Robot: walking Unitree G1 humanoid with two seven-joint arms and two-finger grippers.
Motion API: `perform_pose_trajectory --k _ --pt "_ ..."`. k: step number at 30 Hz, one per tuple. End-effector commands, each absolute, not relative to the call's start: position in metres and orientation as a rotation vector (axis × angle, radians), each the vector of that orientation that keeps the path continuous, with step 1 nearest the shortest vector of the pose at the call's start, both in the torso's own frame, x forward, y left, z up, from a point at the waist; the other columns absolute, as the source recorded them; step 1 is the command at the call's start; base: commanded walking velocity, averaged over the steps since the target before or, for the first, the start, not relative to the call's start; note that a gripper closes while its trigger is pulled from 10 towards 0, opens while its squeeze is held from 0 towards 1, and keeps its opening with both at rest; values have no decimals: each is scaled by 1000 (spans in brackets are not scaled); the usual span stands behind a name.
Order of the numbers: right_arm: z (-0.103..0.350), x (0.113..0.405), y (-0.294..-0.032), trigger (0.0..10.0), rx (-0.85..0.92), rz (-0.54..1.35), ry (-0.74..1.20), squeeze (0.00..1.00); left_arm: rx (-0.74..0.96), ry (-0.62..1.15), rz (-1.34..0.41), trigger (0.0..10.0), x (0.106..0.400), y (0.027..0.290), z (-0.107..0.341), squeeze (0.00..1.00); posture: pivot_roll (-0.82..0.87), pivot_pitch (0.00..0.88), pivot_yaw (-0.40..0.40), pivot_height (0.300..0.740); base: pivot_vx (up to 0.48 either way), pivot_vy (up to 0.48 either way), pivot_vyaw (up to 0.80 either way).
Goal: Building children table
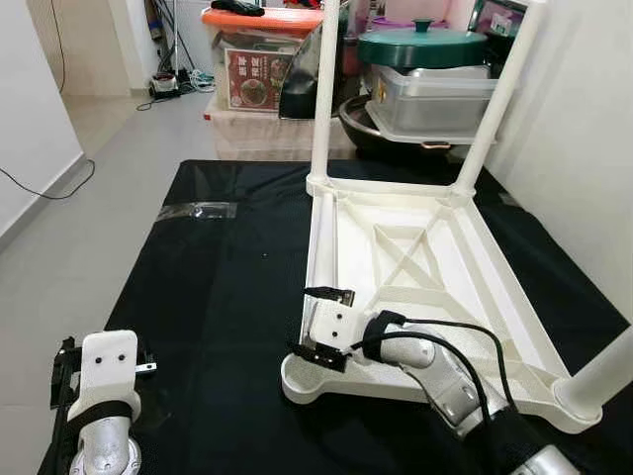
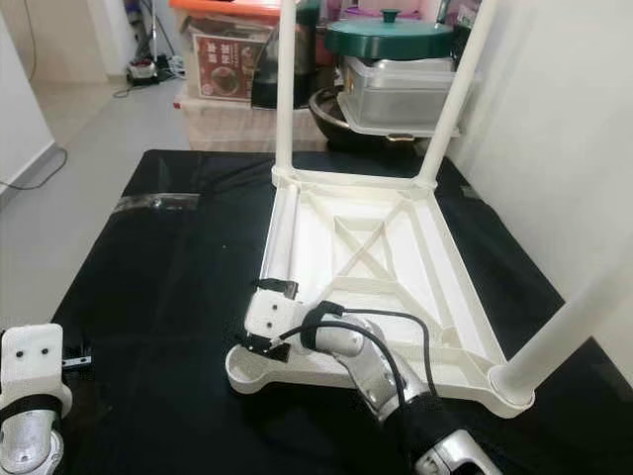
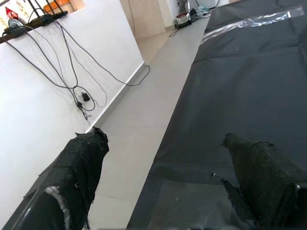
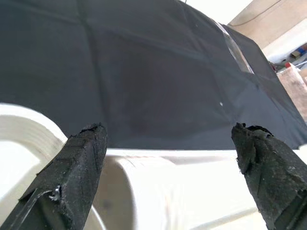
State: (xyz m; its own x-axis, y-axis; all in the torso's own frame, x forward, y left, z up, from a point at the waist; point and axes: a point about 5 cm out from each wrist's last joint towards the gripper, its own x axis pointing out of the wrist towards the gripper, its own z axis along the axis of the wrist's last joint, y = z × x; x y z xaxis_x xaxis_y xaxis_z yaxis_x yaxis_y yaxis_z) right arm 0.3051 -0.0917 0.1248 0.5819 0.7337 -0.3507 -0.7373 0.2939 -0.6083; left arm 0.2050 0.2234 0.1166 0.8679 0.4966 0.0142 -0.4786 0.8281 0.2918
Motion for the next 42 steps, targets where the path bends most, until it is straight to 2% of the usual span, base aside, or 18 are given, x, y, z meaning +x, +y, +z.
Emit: perform_pose_trajectory --k 1,3,7,18,22,25,26,27,28,29,30,31,42 --pt "113 304 -108 10000 -844 984 104 0 302 79 512 10000 207 224 115 0 55 0 -56 740 0 0 0" --pt "113 305 -110 10000 -842 981 108 0 302 80 511 10000 207 224 115 0 55 0 -56 740 0 0 0" --pt "115 309 -130 10000 -896 960 151 0 297 77 500 10000 209 222 115 0 37 0 -53 740 0 0 0" --pt "113 318 -137 10000 -939 872 214 0 293 78 480 10000 213 217 113 0 36 0 -56 740 0 0 0" --pt "122 330 -141 10000 -913 732 187 0 292 77 479 10000 213 217 114 0 33 0 -58 740 0 0 0" --pt "158 352 -144 10000 -746 392 0 0 292 77 477 10000 212 216 114 0 30 0 -60 740 0 0 0" --pt "158 352 -144 10000 -746 392 0 0 292 77 477 10000 212 216 114 0 30 0 -60 740 0 0 0" --pt "169 355 -144 3490 -672 304 -56 0 293 77 477 10000 212 216 113 0 30 0 -60 740 0 0 0" --pt "175 356 -145 1098 -628 262 -86 0 293 78 477 10000 212 216 113 0 29 0 -58 740 0 0 0" --pt "175 356 -145 1098 -628 262 -86 0 293 78 477 10000 212 216 113 0 29 0 -58 740 0 0 0" --pt "175 355 -143 275 -594 251 -92 0 294 78 476 10000 212 216 113 0 30 0 -56 740 0 0 0" --pt "171 352 -139 0 -586 262 -84 0 295 79 475 10000 212 215 113 0 31 0 -57 740 0 0 0" --pt "143 341 -118 0 -541 368 -20 0 301 87 463 10000 214 212 112 0 34 0 -63 740 0 0 0"
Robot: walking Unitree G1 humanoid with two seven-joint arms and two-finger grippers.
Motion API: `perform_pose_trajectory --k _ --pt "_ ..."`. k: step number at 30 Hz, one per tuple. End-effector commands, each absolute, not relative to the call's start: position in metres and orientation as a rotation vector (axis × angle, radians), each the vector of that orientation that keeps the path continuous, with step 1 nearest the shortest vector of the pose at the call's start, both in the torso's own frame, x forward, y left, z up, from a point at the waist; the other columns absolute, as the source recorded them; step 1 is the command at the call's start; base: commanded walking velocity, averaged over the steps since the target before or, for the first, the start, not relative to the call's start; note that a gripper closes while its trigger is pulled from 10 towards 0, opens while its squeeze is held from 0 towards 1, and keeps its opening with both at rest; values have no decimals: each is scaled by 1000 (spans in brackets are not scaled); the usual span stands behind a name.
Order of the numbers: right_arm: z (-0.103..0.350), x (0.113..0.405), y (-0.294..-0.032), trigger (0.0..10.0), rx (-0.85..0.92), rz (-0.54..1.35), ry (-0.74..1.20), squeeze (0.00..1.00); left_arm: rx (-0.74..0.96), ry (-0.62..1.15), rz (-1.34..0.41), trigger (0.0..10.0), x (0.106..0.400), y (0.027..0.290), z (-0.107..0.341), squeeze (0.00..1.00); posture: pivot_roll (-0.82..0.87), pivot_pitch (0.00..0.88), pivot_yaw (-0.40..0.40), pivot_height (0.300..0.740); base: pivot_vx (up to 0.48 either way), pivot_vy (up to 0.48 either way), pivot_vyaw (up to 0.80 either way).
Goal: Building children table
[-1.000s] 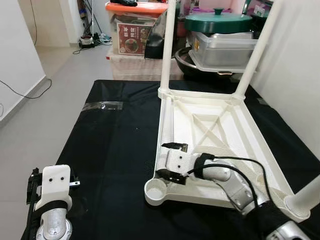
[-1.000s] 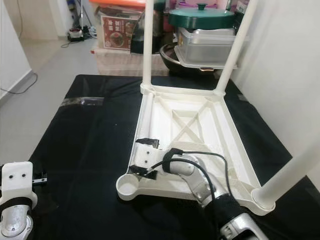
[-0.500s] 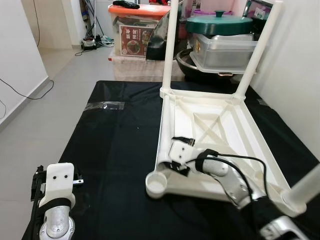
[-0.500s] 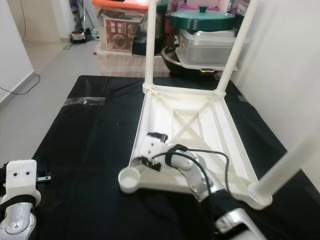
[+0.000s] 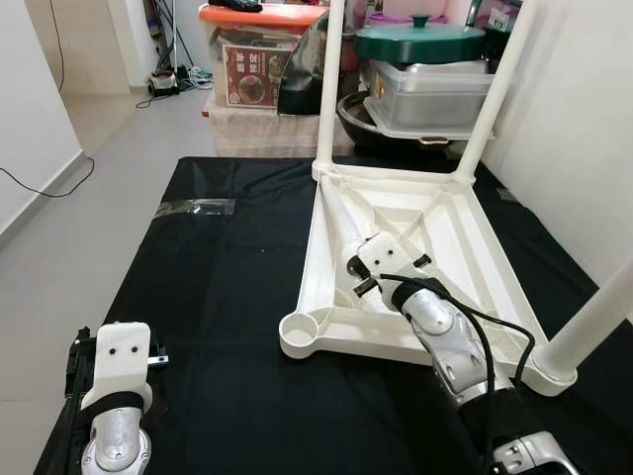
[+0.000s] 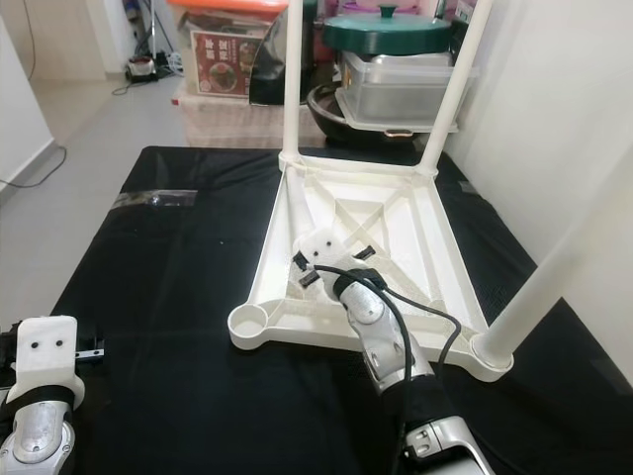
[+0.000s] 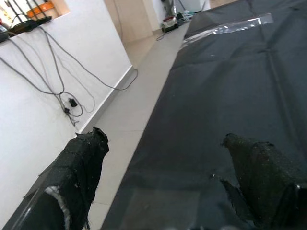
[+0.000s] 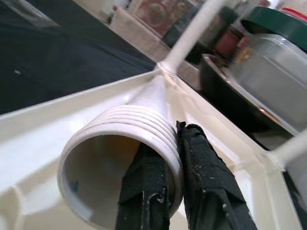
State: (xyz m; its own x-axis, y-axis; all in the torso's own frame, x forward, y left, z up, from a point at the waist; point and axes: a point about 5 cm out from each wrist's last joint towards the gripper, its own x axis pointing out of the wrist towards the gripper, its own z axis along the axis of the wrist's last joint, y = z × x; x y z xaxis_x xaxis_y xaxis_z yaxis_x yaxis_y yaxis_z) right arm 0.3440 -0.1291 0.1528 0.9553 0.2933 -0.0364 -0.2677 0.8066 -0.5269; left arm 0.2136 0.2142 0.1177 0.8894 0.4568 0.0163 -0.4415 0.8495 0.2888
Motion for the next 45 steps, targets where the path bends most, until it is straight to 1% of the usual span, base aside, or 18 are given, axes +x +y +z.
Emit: perform_pose_trajectory --k 1,11,14,16,18,19,21,27,30,31,32,34,36,37,39,41,43,45 --pt "143 342 -117 0 -541 369 -20 0 301 87 463 10000 214 212 112 0 34 0 -63 740 0 0 0" --pt "144 348 -114 0 -528 349 -11 0 306 92 460 10000 214 212 111 0 38 0 -68 740 0 0 0" --pt "166 347 -122 0 -298 418 -91 0 290 82 466 10000 213 214 112 0 39 0 -70 740 0 0 0" --pt "177 345 -132 0 -308 451 -138 0 285 78 466 10000 212 214 113 0 39 0 -70 740 0 0 0" --pt "200 336 -161 0 -401 534 -203 0 276 77 462 10000 211 215 113 0 26 0 -65 740 0 0 0" --pt "200 336 -161 0 -401 534 -203 0 276 77 462 10000 211 215 113 0 26 0 -65 740 0 0 0" --pt "219 325 -190 0 -464 583 -223 0 270 83 456 10000 210 216 111 0 -2 0 -48 740 0 0 0" --pt "233 308 -220 0 -444 635 -218 0 260 81 424 10000 214 212 110 0 -27 0 -19 740 0 0 0" --pt "235 310 -220 0 -271 642 -249 0 126 52 382 10000 218 204 115 0 -24 0 -12 740 0 0 0" --pt "235 310 -220 0 -271 642 -249 0 126 52 382 10000 218 204 115 0 -24 0 -12 740 0 0 0" --pt "227 313 -204 0 -100 700 -257 0 -127 -16 283 10000 221 191 127 0 -7 0 -23 740 0 0 0" --pt "227 313 -204 0 -100 700 -257 0 -127 -16 283 10000 221 191 127 0 -7 0 -23 740 0 0 0" --pt "210 314 -176 0 92 801 -236 0 -426 -105 162 10000 221 179 145 0 20 0 -43 740 0 0 0" --pt "210 314 -176 0 92 801 -236 0 -426 -105 162 10000 221 179 145 0 20 0 -43 740 0 0 0" --pt "199 314 -160 0 235 864 -207 0 -596 -164 93 10000 220 175 155 0 28 0 -52 740 0 0 0" --pt "199 314 -160 0 235 864 -207 0 -596 -164 93 10000 220 175 155 0 28 0 -52 740 0 0 0" --pt "182 313 -146 0 382 933 -140 0 -744 -245 26 10000 220 179 166 0 42 0 -60 740 0 0 0" --pt "176 312 -141 0 427 959 -114 0 -795 -276 9 10000 221 181 169 0 41 0 -59 740 0 0 0"
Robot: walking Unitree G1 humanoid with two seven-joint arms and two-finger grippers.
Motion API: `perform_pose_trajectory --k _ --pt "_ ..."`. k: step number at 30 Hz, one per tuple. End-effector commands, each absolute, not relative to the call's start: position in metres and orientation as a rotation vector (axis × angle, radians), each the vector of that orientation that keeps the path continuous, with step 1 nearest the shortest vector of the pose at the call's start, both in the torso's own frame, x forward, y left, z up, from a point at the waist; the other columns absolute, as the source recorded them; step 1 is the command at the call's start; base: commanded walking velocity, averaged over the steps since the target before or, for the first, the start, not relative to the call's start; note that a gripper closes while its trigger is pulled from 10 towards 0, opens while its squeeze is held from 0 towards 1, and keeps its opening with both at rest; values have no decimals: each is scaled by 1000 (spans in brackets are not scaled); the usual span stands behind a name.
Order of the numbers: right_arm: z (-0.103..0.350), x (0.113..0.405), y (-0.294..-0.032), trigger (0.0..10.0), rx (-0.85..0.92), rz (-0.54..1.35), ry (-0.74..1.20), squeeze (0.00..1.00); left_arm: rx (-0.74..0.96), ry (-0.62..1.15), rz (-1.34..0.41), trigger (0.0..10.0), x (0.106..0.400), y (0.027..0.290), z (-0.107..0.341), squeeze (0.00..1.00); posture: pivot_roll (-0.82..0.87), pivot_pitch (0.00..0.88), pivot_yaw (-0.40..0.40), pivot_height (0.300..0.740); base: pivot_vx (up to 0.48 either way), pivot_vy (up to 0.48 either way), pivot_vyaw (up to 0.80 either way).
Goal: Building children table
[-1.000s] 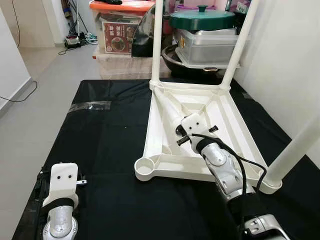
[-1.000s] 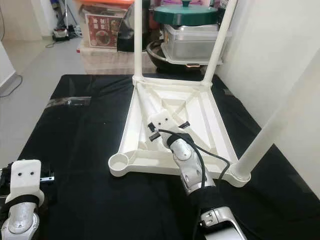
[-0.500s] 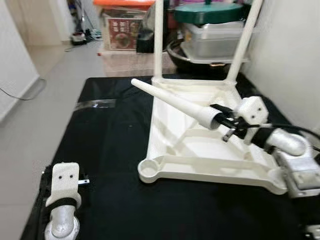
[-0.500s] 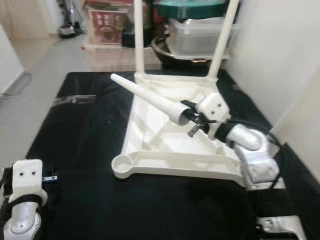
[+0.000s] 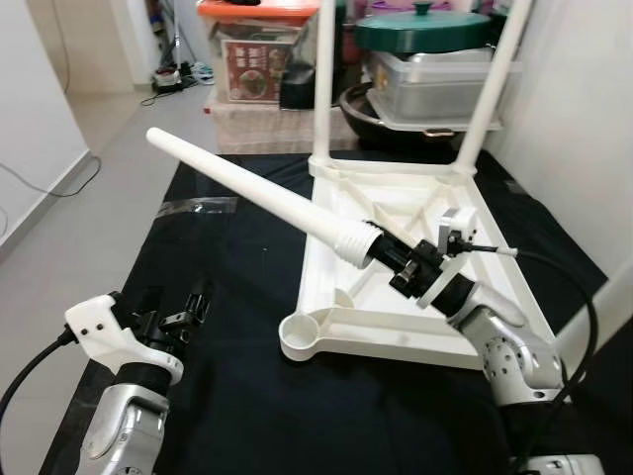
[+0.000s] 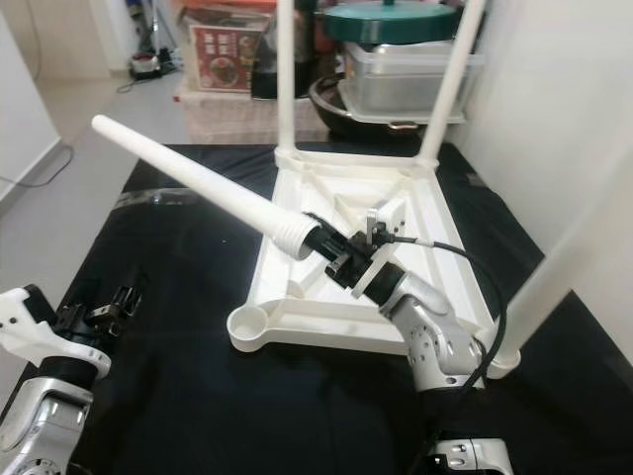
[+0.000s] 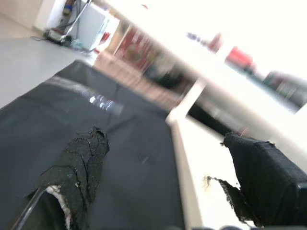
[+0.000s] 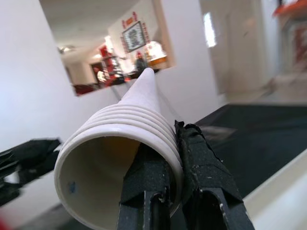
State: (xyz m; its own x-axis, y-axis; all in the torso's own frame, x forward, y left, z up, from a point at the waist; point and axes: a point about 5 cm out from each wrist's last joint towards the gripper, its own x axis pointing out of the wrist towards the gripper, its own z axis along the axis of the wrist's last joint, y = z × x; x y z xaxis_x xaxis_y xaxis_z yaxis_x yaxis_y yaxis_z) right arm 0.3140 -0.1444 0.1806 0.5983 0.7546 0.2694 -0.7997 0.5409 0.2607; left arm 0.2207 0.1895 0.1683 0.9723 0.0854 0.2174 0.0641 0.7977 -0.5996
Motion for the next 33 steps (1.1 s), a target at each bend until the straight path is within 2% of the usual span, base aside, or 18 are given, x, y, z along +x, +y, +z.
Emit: perform_pose_trajectory --k 1,4,9,15,24,26,31,33 --pt "172 309 -137 0 467 996 -91 0 -848 -301 0 10000 223 185 172 0 40 0 -60 740 0 0 0" --pt "164 295 -129 0 543 1096 -47 0 -929 -338 -26 10000 230 190 176 0 29 0 -52 740 0 0 0" --pt "159 287 -130 0 583 1125 -15 0 -980 -370 -105 10000 231 188 184 0 22 0 -48 740 0 0 0" --pt "157 280 -133 0 612 1176 9 0 -1030 -355 -94 10000 236 194 178 0 7 0 -44 740 0 0 0" --pt "151 268 -144 0 623 1270 73 0 -1073 -362 -27 10000 242 224 170 0 -1 0 -49 740 0 0 0" --pt "151 262 -144 0 617 1318 99 0 -1057 -397 -4 10000 243 238 175 0 -2 0 -53 740 0 0 0" --pt "148 258 -148 0 600 1357 133 0 -1041 -437 22 10000 243 254 180 0 1 0 -59 740 0 0 0" --pt "145 255 -152 0 568 1387 169 0 -1046 -481 46 10000 242 270 185 0 -1 0 -60 740 0 0 0"
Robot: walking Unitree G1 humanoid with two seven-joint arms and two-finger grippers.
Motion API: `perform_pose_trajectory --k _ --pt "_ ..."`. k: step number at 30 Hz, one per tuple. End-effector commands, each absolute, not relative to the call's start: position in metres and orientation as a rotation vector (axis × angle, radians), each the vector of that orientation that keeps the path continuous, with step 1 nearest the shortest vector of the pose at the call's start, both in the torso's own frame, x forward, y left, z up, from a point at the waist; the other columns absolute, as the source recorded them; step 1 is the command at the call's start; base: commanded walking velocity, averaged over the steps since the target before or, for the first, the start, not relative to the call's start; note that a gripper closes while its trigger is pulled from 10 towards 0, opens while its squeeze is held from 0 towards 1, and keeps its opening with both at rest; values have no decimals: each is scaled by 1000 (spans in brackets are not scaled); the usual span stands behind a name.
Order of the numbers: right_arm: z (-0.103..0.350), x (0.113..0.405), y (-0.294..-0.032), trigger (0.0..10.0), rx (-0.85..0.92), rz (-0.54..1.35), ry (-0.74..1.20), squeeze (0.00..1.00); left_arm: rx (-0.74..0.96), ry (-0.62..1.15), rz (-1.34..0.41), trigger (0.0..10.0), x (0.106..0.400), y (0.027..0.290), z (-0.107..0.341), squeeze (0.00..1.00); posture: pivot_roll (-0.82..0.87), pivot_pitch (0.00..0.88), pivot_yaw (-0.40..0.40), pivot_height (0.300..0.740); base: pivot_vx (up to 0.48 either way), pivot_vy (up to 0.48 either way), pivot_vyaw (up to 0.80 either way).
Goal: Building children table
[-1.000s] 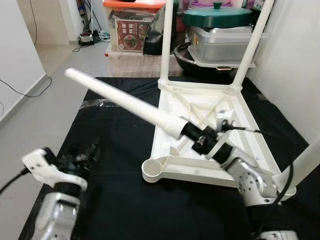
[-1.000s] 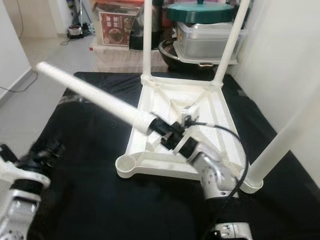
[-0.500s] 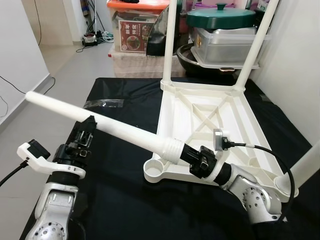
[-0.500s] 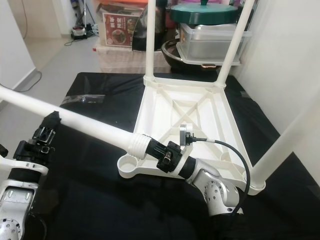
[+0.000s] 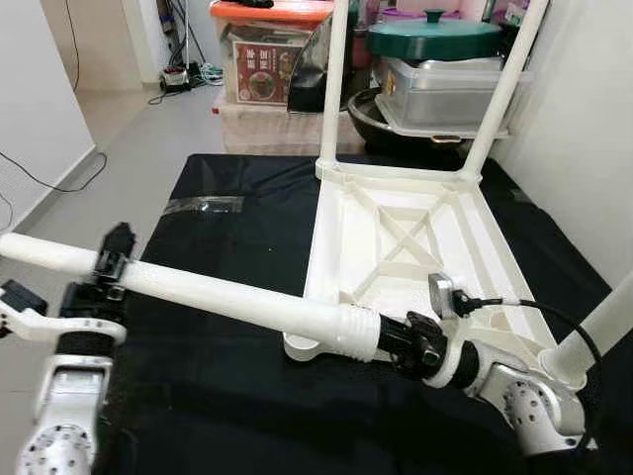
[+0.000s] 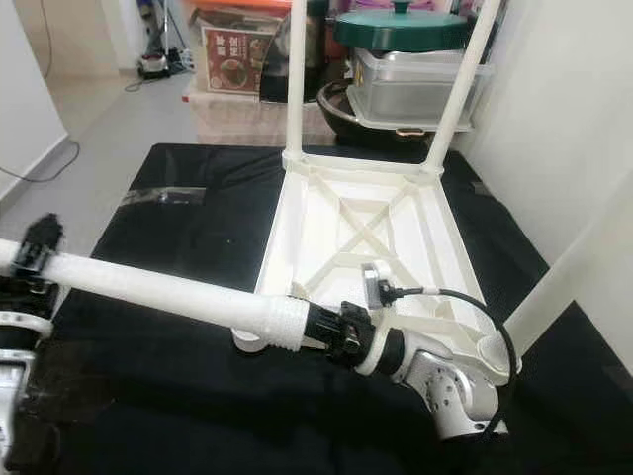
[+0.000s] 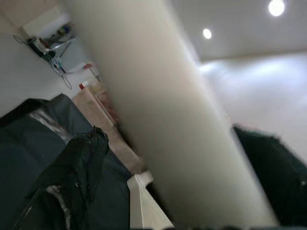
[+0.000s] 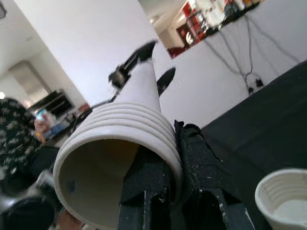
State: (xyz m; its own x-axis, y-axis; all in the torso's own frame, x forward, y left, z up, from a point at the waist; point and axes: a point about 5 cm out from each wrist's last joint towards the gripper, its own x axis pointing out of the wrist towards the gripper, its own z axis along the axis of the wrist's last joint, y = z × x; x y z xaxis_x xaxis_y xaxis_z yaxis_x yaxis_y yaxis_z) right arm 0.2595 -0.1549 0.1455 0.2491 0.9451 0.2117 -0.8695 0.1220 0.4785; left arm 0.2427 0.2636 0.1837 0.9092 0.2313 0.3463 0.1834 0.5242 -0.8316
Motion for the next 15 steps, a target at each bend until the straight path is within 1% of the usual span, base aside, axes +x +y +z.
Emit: perform_pose_trajectory --k 1,3,4,5,7,9,11,12,13,15 --pt "145 255 -152 0 568 1387 169 0 -1046 -481 46 10000 242 270 185 0 -1 0 -60 740 0 0 0" --pt "144 254 -154 0 553 1394 181 0 -1053 -497 42 10000 242 274 187 0 -4 0 -59 740 0 0 0" --pt "143 256 -155 0 542 1390 189 0 -1057 -507 17 0 242 270 188 0 -4 0 -59 740 0 0 0" --pt "143 256 -155 0 542 1390 189 0 -1057 -507 17 0 242 270 188 0 -4 0 -59 740 0 0 0" --pt "142 260 -156 0 525 1382 195 0 -1053 -510 -38 0 242 257 189 0 -7 0 -60 740 0 0 0" --pt "142 260 -156 0 525 1382 195 0 -1053 -510 -38 0 242 257 189 0 -7 0 -60 740 0 0 0" --pt "143 262 -155 0 519 1383 194 0 -1060 -511 -76 0 242 246 189 0 -2 0 -64 740 0 0 0" --pt "143 262 -155 0 519 1383 194 0 -1060 -511 -76 0 242 246 189 0 -2 0 -64 740 0 0 0" --pt "143 263 -154 0 514 1381 193 0 -1063 -501 -90 0 241 241 187 0 -2 0 -64 740 0 0 0" --pt "143 263 -154 0 514 1381 193 0 -1063 -501 -90 0 241 241 187 0 -2 0 -64 740 0 0 0"
